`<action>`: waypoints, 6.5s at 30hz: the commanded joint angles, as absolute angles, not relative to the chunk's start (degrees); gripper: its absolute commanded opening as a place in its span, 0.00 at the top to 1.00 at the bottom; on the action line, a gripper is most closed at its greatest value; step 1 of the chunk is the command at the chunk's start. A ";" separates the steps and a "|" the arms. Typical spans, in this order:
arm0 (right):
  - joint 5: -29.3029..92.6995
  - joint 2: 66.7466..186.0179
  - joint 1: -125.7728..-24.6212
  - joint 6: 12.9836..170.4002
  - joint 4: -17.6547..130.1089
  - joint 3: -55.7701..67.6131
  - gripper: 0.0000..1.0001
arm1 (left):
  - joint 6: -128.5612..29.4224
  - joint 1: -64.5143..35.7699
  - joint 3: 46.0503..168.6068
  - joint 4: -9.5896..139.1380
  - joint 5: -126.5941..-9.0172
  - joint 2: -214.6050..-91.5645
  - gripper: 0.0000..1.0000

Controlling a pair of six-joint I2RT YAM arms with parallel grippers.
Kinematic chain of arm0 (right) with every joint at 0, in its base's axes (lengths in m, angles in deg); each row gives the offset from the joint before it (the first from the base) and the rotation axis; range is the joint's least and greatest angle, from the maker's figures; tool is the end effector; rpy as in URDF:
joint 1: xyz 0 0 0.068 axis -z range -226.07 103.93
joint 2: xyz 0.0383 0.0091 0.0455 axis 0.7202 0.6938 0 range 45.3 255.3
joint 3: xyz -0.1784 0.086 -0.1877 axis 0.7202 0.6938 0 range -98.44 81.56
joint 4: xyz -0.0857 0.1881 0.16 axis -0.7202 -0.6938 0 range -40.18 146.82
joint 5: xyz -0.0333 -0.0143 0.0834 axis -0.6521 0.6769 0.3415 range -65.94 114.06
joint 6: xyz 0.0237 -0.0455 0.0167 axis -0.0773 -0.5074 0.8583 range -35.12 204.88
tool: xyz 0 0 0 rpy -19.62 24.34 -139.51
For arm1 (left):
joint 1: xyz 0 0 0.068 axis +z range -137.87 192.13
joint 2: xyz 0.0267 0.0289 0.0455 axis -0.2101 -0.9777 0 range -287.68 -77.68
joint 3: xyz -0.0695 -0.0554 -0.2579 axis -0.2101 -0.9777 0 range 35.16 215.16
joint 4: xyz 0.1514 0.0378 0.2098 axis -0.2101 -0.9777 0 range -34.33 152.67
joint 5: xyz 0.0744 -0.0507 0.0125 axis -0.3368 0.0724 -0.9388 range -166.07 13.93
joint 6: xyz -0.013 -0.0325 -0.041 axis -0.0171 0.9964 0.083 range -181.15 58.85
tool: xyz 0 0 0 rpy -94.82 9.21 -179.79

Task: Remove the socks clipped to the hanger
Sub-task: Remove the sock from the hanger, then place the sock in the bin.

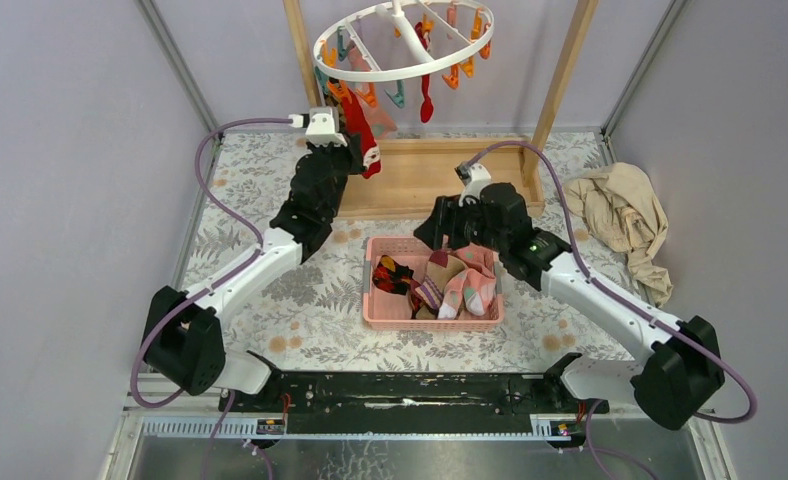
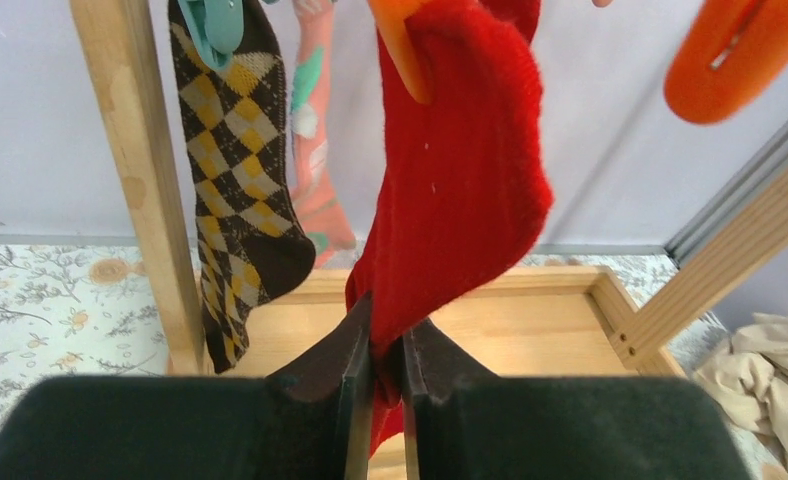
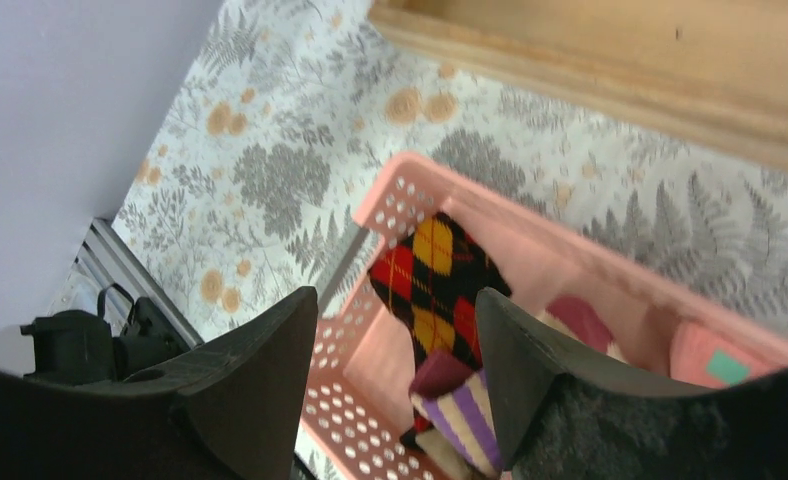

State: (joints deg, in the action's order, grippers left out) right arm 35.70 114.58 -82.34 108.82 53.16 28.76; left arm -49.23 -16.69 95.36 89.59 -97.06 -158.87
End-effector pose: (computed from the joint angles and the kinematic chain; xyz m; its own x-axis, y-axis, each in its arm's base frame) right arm 0.2221 0.1718 0.3110 -0.5509 0.0888 -0.8298 -0.5565 0.7019 0.4446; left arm 0.3009 -0.1510 0.3536 0.0601 -0.2532 -0.9655 0.1536 0.9581 -0.2417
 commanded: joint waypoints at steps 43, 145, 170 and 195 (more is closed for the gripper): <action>42.10 145.40 -82.63 101.53 92.49 6.20 0.32 | -39.03 -16.35 112.41 58.44 -79.50 -156.39 0.84; 43.39 139.69 -82.56 99.18 79.85 6.91 1.00 | -39.23 -18.97 111.29 95.01 -100.15 -161.53 0.75; 46.49 109.67 -82.74 99.03 58.82 32.32 1.00 | -40.19 -19.18 112.54 88.36 -93.36 -161.83 0.62; 44.89 102.25 -84.67 103.40 50.37 40.24 1.00 | -47.01 -26.82 129.48 79.31 -87.90 -172.72 0.66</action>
